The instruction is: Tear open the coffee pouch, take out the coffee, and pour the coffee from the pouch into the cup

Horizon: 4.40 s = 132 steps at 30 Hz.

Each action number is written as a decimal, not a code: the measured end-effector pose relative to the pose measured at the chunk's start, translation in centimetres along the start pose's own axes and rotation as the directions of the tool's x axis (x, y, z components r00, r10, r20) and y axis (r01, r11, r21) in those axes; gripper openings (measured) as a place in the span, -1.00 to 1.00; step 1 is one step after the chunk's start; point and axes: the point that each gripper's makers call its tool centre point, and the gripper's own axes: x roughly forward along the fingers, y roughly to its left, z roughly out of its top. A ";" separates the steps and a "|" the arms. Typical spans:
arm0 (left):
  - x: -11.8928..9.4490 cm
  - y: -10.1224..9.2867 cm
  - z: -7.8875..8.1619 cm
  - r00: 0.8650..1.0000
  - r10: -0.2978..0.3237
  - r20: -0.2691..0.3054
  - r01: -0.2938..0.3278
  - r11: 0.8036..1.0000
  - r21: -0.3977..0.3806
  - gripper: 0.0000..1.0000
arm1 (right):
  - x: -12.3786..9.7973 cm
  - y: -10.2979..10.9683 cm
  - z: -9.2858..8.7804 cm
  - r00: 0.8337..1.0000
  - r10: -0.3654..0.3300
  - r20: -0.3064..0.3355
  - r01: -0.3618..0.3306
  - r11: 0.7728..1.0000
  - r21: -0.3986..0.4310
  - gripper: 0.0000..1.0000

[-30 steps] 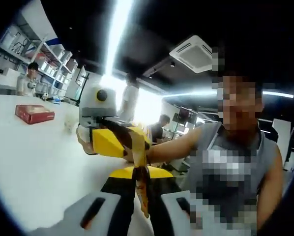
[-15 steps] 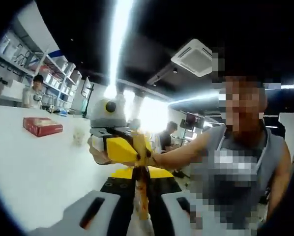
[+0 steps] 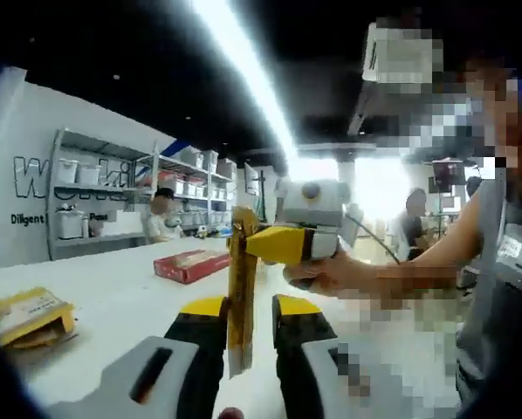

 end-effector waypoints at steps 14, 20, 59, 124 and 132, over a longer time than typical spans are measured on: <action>1.6 1.6 -3.4 0.947 0.308 -0.091 -0.287 0.938 0.193 -0.28 | 0.7 -0.8 -1.2 0.994 -0.107 -0.030 0.105 0.993 -0.047 -0.86; 1.9 0.8 -3.0 0.947 0.315 -0.062 -0.292 0.925 0.244 -0.28 | 1.1 -0.3 -1.5 0.997 -0.070 -0.027 0.070 0.997 -0.019 -0.86; 0.1 -5.0 -1.4 0.965 -0.253 0.066 0.255 0.967 -0.020 -0.84 | -1.3 4.0 1.2 0.916 0.366 0.162 -0.392 0.904 0.172 -0.84; -2.1 -2.6 1.8 0.924 -0.240 0.298 0.263 0.964 -0.038 -0.32 | -2.2 1.8 3.0 0.957 0.253 0.138 -0.277 0.942 0.192 -0.94; -2.1 -2.7 2.0 0.925 -0.242 0.294 0.261 0.965 -0.026 -0.33 | -2.8 4.0 3.5 0.915 0.363 0.176 -0.398 0.886 0.240 -0.94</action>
